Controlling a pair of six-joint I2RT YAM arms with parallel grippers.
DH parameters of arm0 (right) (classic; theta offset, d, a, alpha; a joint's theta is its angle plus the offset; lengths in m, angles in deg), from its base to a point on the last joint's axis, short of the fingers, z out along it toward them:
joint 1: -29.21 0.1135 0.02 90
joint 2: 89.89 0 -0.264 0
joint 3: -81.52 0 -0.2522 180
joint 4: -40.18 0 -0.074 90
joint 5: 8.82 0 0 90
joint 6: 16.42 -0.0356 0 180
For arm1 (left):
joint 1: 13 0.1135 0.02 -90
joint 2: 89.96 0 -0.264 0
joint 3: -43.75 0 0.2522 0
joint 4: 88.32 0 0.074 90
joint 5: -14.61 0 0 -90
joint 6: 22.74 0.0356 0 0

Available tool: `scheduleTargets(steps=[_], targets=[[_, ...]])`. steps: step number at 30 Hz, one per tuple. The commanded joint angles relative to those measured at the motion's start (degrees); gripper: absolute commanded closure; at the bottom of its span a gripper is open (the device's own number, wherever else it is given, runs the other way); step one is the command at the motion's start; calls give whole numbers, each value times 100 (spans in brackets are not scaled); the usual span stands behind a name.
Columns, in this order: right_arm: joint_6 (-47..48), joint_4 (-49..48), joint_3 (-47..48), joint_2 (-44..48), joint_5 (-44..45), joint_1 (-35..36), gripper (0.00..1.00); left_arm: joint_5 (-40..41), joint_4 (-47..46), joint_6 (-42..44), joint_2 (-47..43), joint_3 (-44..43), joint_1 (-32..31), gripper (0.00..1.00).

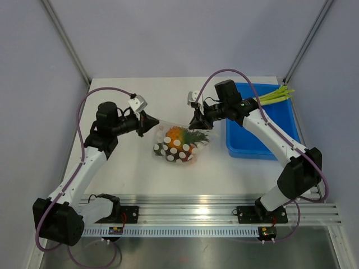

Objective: Place the food in the zip-top bag and seal the zipper
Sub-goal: Zip the zipper food storage bag at the center of the board.

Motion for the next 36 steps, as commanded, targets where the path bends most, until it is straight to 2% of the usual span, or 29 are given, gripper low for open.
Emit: scheduleTargets(steps=[1,7,21,23,26,27,28,30,32,35,36], targets=[[-216,-45,-242,484,382,-187,100,444,-440,-107,-204,-54,213,100],[-392,-221,-742,906,628,-284,100,1014,-458,-221,-177,-37,292,100],[-752,-555,-1982,2101,1094,-645,100,1296,-739,-485,-72,-54,512,100],[-866,-616,-2044,2199,1051,-645,100,1157,-800,-511,-63,-28,521,100],[-972,-775,-2141,2304,936,-654,100,473,-879,-652,7,-98,521,100],[-981,-784,-2124,2270,927,-654,100,227,-984,-957,51,-133,478,100],[-981,-766,-2106,2261,919,-654,100,-72,-1063,-1047,104,-255,442,92],[-972,-723,-2019,2173,919,-654,100,-180,-881,-978,279,-501,250,59],[-919,-661,-1948,2129,892,-654,100,-32,-110,-549,385,-982,-5,29],[-902,-625,-1851,2076,839,-645,100,417,675,435,394,-1293,-681,15],[-902,-634,-1834,2067,831,-645,100,487,728,786,394,-1389,-918,14]])
